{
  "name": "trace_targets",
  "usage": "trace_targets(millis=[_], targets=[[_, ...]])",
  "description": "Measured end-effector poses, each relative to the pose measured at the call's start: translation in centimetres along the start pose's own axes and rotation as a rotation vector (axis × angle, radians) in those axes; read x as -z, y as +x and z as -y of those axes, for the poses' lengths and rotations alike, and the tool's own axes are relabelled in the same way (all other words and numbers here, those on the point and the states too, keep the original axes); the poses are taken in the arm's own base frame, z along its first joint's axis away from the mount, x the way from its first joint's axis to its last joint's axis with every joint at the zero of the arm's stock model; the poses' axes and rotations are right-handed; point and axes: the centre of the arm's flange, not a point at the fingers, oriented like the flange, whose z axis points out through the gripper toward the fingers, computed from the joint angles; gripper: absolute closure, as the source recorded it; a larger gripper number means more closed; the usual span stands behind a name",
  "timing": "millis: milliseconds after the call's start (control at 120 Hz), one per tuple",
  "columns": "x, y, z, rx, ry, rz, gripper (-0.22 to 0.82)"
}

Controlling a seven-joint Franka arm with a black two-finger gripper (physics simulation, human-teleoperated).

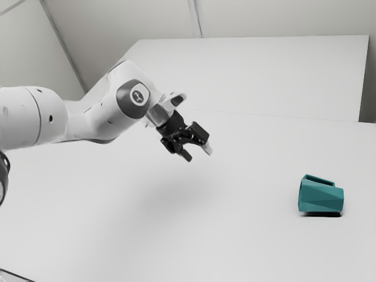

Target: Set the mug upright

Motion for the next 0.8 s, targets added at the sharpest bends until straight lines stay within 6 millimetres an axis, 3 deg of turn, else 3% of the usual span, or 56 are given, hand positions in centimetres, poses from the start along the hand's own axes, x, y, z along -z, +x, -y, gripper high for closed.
trace_targets(millis=[200,375,542,800], targets=[[-6.7,-0.7,-2.1,0.08,-0.068,0.024,0.0],[-10.9,-0.8,-3.4,0.148,-0.139,0.012,0.0],[-13.6,-0.4,-5.2,0.159,-0.181,0.004,0.0],[-14.8,-0.9,-9.7,0.092,-0.215,-0.004,0.0]])
